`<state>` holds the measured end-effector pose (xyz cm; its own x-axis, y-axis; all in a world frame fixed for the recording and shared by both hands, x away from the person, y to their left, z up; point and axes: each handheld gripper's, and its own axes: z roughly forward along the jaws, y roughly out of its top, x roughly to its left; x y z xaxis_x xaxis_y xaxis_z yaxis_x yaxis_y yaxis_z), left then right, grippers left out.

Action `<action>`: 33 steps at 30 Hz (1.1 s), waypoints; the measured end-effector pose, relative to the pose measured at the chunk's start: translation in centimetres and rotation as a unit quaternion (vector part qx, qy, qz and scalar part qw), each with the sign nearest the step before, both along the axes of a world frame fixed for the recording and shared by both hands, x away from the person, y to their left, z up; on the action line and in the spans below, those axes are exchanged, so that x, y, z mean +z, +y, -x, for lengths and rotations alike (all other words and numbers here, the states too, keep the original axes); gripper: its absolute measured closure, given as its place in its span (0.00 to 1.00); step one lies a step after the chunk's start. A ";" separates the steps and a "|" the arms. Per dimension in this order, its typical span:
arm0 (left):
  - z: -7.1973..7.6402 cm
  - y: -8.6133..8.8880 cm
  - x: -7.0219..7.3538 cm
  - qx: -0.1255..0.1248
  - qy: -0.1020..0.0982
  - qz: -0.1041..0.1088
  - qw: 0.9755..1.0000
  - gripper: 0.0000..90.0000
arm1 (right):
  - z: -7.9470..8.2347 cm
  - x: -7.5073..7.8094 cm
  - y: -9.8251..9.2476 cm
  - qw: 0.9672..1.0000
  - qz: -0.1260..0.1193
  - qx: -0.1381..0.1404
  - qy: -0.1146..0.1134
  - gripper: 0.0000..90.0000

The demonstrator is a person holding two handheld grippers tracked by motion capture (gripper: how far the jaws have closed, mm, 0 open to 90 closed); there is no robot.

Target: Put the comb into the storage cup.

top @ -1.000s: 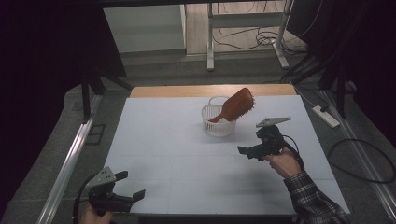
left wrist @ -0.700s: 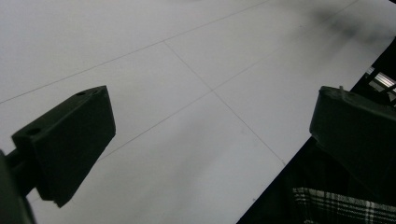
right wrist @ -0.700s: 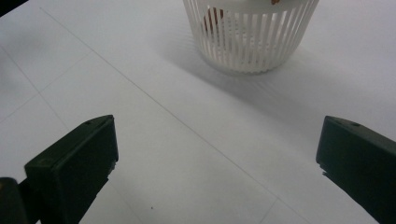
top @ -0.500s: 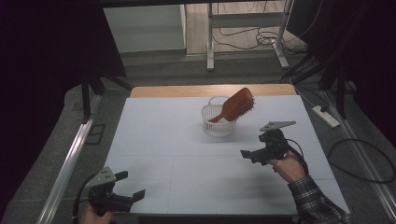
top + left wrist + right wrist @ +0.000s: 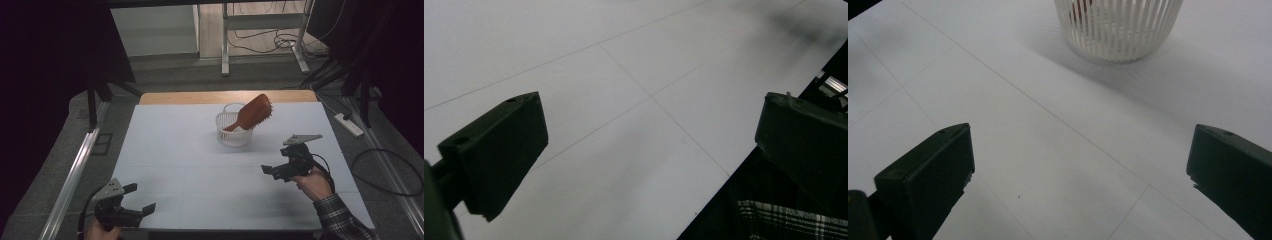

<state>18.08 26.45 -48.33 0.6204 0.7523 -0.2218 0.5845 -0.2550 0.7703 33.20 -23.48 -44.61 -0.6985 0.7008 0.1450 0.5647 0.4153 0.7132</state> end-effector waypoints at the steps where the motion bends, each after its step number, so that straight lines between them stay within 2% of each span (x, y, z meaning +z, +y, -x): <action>1: 0.0 0.0 0.0 0.000 0.000 0.000 1.000 0.01 | 0.1 0.0 -0.1 1.000 0.001 0.000 0.000 0.00; 19: 0.0 0.0 0.0 -0.001 0.002 0.002 1.000 0.01 | 1.4 -0.4 -1.3 1.000 0.010 -0.006 0.006 0.00; 33: 0.0 0.0 0.0 -0.001 0.002 0.002 1.000 0.01 | 2.5 -0.5 -2.5 1.000 0.015 -0.015 -0.001 0.00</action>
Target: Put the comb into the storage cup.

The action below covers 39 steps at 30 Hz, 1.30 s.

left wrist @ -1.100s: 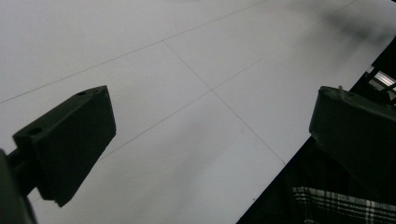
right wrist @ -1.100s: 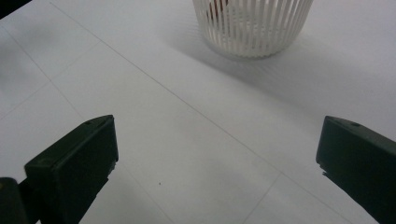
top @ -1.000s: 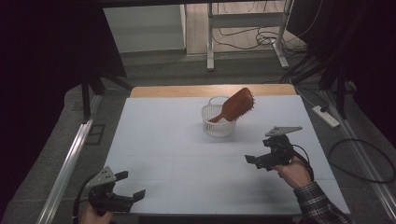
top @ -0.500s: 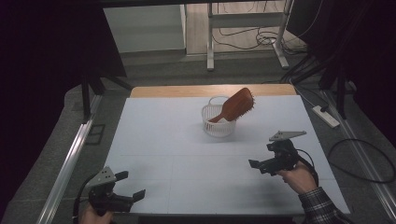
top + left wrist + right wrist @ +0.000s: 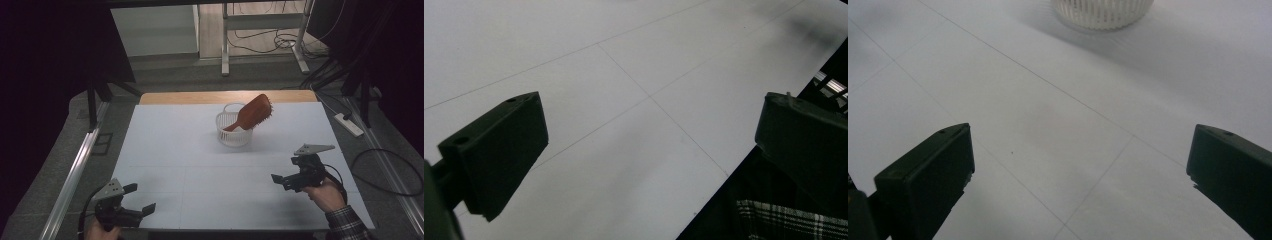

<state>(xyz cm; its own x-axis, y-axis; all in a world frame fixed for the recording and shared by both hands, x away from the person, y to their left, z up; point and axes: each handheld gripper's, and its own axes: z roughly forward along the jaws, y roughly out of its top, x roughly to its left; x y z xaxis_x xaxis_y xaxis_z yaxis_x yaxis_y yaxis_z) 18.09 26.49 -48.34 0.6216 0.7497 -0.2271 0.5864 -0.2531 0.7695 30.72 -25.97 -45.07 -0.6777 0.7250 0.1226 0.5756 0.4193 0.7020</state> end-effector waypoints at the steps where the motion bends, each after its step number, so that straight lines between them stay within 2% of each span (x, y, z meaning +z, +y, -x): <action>1: 0.0 0.0 0.0 0.000 0.000 0.000 1.000 0.01 | 0.1 0.0 -0.1 1.000 0.000 -0.003 0.001 0.00; 29: 0.0 0.0 0.0 0.000 0.002 0.000 1.000 0.01 | 2.2 -0.1 -2.9 0.999 -0.001 -0.031 -0.009 0.00; 39: 0.0 0.0 0.0 0.000 0.002 0.000 1.000 0.01 | 2.9 0.0 -3.8 0.999 0.002 -0.046 -0.006 0.00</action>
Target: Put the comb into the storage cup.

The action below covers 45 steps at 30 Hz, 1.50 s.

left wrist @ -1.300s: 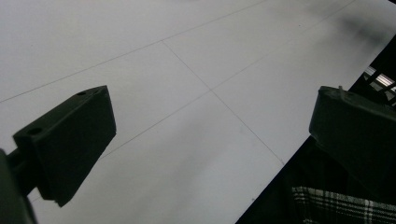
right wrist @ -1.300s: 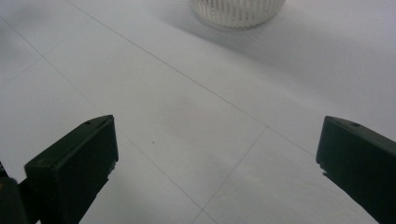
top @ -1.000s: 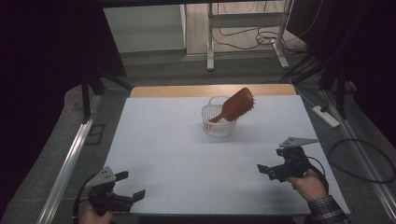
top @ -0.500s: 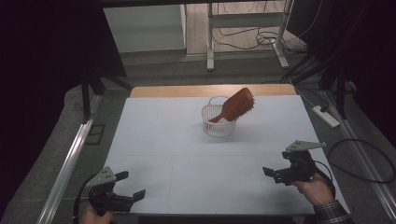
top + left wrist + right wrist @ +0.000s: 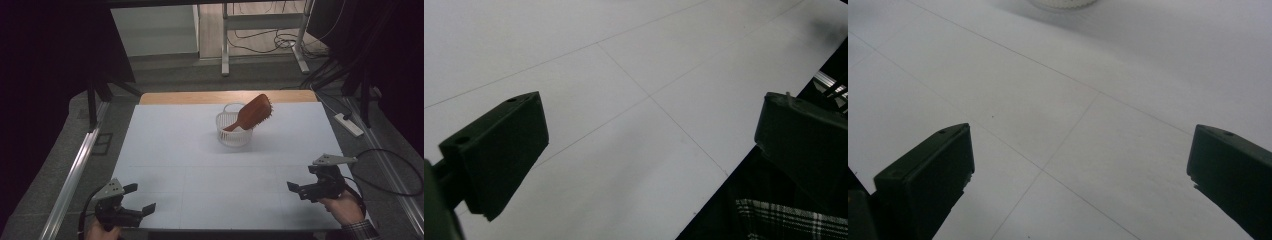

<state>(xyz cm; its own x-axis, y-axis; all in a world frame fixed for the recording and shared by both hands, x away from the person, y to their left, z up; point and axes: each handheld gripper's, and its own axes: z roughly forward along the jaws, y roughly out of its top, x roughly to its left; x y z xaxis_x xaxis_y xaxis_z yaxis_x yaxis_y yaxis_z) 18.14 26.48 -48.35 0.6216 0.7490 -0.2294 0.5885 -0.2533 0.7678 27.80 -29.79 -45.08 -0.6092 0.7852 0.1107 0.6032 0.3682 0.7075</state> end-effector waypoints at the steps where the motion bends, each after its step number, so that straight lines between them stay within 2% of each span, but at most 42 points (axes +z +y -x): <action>1: 0.0 0.0 0.0 0.000 0.000 0.000 1.000 0.01 | 0.0 0.0 -0.1 1.000 0.000 -0.001 0.000 0.00; 23: 0.0 0.0 0.0 0.002 -0.001 0.000 1.000 0.01 | 1.4 -0.3 -1.5 0.999 0.025 -0.027 0.001 0.00; 45: 0.0 0.0 0.0 0.001 -0.001 -0.001 1.000 0.01 | 2.5 -0.6 -3.0 0.998 0.033 -0.048 0.010 0.00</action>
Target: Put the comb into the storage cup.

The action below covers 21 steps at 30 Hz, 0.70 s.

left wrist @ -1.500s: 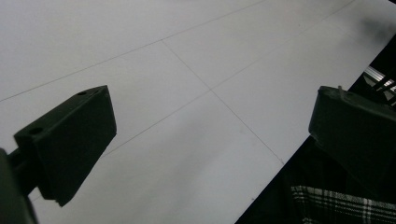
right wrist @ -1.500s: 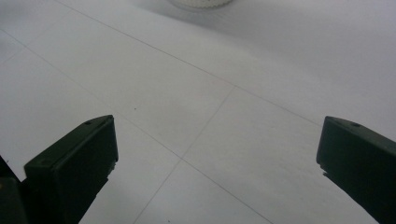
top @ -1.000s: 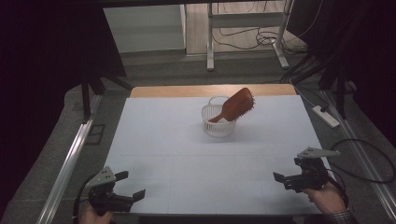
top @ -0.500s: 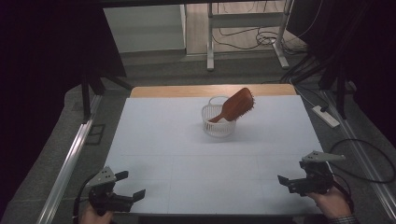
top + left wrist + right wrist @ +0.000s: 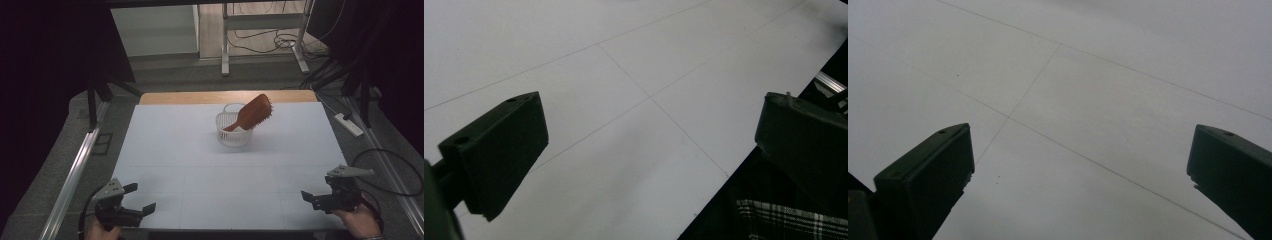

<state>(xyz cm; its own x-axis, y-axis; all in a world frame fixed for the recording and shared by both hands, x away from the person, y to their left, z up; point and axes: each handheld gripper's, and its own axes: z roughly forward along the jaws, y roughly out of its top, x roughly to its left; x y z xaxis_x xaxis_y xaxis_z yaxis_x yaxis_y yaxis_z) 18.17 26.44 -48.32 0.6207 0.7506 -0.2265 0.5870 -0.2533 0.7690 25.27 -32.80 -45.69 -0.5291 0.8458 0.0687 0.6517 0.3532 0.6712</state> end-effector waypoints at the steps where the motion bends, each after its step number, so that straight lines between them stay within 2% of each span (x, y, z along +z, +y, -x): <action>1: 0.0 0.0 0.0 0.000 0.000 0.000 1.000 0.01 | 0.1 0.0 0.0 1.000 0.001 -0.001 0.000 0.00; 13: 0.0 0.0 0.0 0.000 0.000 0.000 1.000 0.01 | 0.5 0.1 -0.5 1.000 0.006 -0.010 0.000 0.00; 21: 0.0 -0.1 0.0 0.000 0.000 -0.001 1.000 0.01 | 0.7 0.1 -0.5 1.000 0.020 -0.011 0.002 0.00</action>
